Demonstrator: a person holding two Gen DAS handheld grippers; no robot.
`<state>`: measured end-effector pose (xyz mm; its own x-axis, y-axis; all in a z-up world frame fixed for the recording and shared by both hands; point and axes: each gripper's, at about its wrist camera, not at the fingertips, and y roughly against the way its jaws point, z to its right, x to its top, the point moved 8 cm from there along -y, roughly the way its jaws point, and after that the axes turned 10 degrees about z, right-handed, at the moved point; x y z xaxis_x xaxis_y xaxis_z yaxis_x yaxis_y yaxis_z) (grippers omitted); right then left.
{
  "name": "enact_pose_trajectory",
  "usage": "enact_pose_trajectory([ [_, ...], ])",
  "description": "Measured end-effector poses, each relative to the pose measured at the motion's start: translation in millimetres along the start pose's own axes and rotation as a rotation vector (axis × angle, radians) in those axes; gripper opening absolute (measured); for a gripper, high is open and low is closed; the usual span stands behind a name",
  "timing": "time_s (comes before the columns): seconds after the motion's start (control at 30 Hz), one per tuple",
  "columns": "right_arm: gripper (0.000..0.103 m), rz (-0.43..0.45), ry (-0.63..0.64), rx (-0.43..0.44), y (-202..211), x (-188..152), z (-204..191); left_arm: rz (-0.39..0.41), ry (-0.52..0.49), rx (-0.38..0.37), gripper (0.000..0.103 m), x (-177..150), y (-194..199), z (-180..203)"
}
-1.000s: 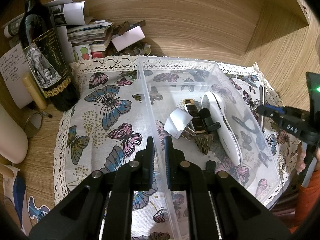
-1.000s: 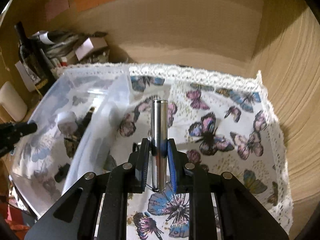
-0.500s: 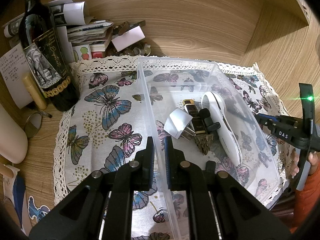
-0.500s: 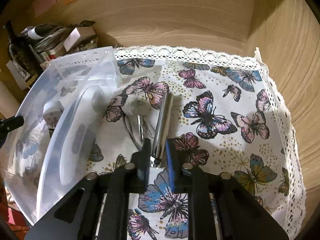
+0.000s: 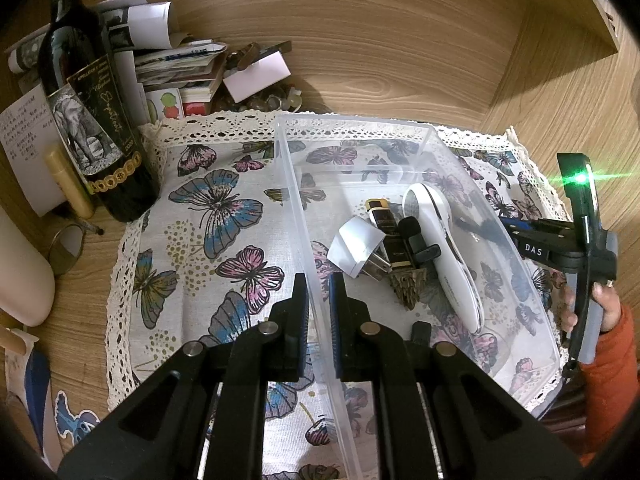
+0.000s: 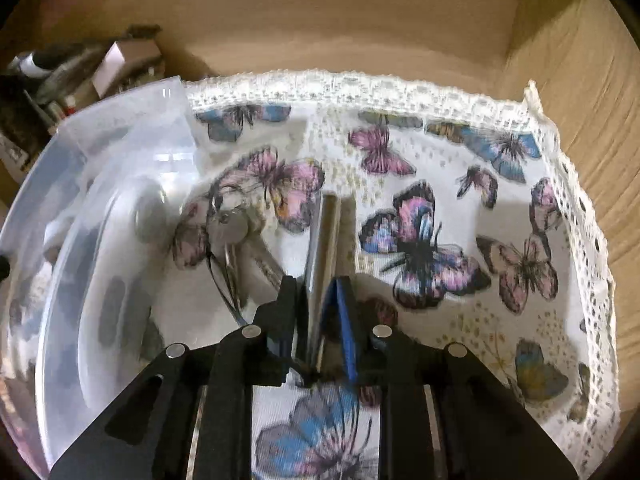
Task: Organize rigid objects
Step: 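Grasp the silver metal cylinder with the right gripper and lift it, then lower the silver cylinder into the clear box and open the right gripper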
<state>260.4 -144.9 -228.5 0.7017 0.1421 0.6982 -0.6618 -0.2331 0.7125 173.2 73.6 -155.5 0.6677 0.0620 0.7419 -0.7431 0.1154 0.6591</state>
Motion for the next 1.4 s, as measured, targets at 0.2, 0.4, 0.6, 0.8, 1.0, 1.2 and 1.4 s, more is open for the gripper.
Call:
enact_pose_trajectory([
  [0.2, 0.014, 0.052, 0.009, -0.007, 22.6, 8.4, -0.9, 0.0, 0.001, -0.001, 0.009, -0.2, 0.0, -0.1],
  [0.4, 0.014, 0.177, 0.025, 0.018, 74.3, 37.7, -11.6, 0.001, -0.005, 0.002, 0.009, -0.6, -0.5, 0.5],
  [0.6, 0.014, 0.289, 0.091, 0.069, 115.1, 67.2, -43.6, 0.001, -0.004, 0.0, 0.009, -0.5, -0.7, 1.2],
  [0.8, 0.014, 0.316, 0.164, 0.166, 124.7, 71.0, -89.5, 0.002, -0.005, 0.002, 0.009, -0.4, -0.8, 1.2],
  [1.0, 0.014, 0.243, 0.234, 0.263, 106.1, 49.2, -131.4, 0.002, -0.005, 0.002, 0.009, -0.7, -0.9, 1.5],
  [1.2, 0.014, 0.164, 0.282, 0.313, 88.0, 25.5, -153.8, 0.002, -0.001, 0.0, 0.009, -0.5, -1.0, 2.6],
  [1.4, 0.014, 0.089, 0.322, 0.336, 73.1, 7.8, -163.8, 0.002, 0.0, -0.001, 0.009, -0.3, -1.0, 2.8],
])
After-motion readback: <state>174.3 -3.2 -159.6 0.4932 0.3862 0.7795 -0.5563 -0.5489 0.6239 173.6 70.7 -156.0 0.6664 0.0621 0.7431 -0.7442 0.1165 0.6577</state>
